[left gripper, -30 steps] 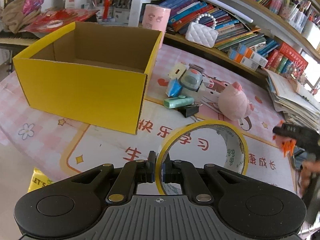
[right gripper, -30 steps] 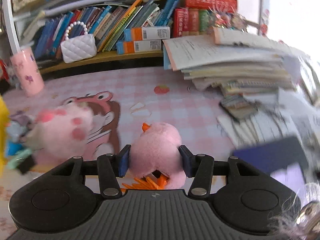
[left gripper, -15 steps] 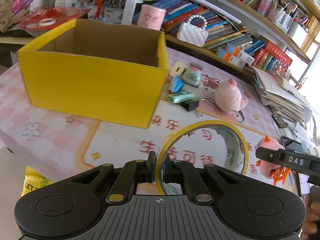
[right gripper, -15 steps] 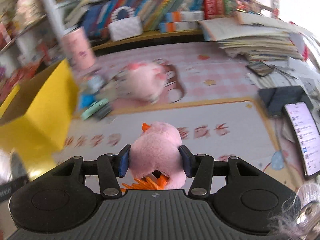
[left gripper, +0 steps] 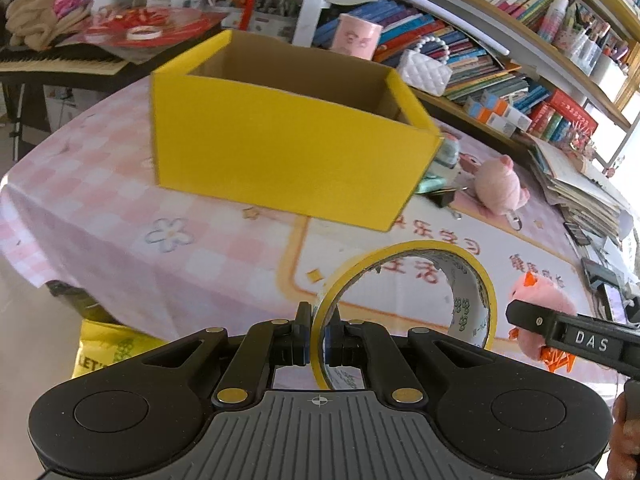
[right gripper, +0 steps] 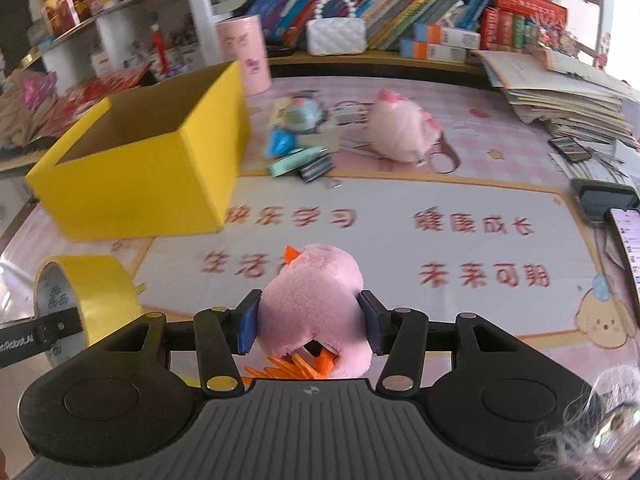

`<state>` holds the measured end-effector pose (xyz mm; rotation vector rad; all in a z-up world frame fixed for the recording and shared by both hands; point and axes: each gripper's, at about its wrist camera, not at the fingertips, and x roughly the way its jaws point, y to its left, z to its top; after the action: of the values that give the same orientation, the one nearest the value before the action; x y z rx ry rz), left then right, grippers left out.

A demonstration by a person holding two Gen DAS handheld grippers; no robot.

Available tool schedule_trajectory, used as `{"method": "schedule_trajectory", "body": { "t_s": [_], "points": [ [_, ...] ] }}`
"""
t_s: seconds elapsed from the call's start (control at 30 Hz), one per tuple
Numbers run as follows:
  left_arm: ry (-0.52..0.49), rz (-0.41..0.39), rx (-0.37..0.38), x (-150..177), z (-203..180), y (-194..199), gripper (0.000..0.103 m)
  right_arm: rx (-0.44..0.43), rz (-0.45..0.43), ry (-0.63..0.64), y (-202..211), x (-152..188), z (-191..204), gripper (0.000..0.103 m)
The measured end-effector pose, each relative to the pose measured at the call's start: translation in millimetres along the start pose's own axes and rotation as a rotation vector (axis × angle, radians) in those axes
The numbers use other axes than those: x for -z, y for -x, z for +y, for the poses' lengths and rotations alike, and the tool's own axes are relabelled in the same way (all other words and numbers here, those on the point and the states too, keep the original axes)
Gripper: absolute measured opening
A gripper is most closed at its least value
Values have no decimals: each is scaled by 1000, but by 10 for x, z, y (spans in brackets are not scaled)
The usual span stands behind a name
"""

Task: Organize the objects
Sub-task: 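Carry the tape roll and pink pig over the yellow box with both grippers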

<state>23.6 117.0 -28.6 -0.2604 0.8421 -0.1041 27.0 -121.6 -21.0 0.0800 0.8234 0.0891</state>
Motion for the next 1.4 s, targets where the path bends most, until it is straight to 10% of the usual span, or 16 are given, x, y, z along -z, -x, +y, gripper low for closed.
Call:
{"method": "schedule_trajectory", "body": {
  "t_s": [1.4],
  "points": [
    [72,-70,-5,99,887,515,5,-80,-20,158,264,320,1226,49]
  ]
}}
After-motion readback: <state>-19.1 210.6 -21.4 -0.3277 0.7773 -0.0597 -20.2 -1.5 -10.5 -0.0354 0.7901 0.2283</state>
